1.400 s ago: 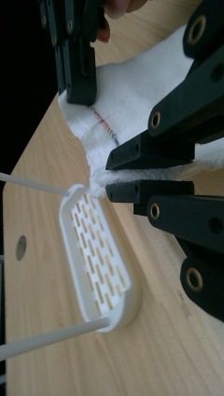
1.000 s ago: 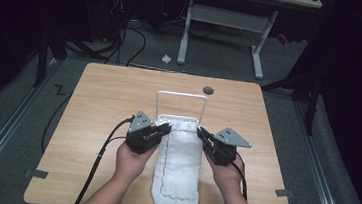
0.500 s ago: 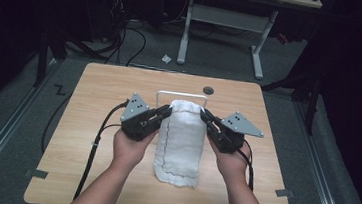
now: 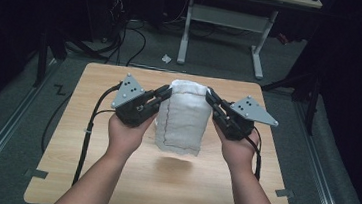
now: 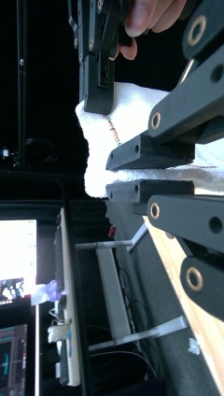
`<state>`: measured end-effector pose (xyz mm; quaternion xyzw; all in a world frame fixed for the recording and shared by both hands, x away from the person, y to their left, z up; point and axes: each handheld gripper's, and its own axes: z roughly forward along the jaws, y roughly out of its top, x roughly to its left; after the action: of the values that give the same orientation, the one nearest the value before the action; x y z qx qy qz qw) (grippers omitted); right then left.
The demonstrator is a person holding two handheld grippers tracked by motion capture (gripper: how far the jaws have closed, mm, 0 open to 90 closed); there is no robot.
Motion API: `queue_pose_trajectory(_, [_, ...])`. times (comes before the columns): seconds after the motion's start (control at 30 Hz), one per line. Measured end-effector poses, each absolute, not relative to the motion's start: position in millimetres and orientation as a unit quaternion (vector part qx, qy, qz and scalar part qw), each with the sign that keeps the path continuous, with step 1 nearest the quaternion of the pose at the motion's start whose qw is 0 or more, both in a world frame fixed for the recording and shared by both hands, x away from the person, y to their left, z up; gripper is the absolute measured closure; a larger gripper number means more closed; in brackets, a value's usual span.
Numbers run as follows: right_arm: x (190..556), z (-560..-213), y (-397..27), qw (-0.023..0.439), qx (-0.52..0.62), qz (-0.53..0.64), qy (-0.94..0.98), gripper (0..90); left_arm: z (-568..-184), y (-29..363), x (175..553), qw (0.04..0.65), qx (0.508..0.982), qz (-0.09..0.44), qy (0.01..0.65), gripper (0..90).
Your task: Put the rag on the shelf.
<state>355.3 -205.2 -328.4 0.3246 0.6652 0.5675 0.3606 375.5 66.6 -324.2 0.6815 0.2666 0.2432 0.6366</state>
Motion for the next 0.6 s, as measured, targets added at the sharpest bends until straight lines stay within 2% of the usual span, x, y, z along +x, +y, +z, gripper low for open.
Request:
queue_pose_trajectory(0.43, [361, -311, -203, 0.357, 0.311, 0.572, 0.670, 86.1, -317, 70, 385, 0.646, 0.679, 0.237, 0.257, 83.5])
queue_pose_trajectory(0.6, [376, -303, -209, 0.336, 0.327, 0.579, 0.667, 85.9, -310, 73, 401, 0.639, 0.683, 0.238, 0.261, 83.5])
